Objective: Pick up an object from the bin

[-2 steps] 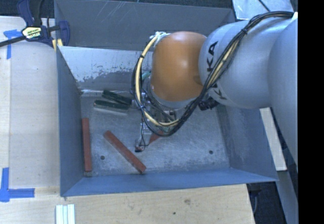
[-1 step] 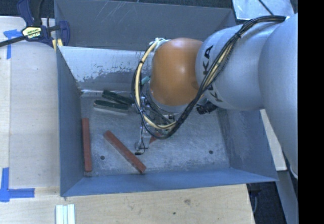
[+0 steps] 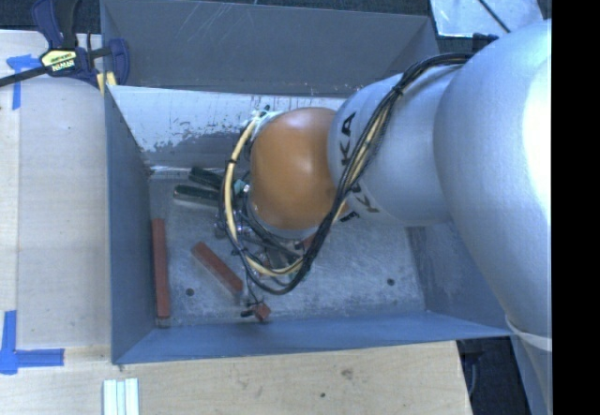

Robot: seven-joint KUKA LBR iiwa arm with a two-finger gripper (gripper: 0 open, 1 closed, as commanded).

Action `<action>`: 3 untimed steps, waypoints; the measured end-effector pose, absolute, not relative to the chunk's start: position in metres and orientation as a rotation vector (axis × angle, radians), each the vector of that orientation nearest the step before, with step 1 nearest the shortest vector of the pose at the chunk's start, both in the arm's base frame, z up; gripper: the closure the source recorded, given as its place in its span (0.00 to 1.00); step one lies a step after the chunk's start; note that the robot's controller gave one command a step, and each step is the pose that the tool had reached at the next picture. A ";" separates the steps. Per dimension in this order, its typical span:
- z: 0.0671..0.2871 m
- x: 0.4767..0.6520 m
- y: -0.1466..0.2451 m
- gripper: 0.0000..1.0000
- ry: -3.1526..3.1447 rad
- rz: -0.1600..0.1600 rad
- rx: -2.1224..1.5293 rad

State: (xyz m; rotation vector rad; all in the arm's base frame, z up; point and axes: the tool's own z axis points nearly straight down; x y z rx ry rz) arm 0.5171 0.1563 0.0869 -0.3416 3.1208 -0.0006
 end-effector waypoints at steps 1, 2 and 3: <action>0.073 0.491 0.141 1.00 3.130 0.008 0.084; 0.073 0.491 0.141 1.00 3.130 0.008 0.085; 0.224 0.497 0.134 1.00 3.136 0.002 0.071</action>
Offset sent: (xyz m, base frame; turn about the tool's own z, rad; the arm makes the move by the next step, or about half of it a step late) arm 0.0000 0.0000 0.0000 0.0000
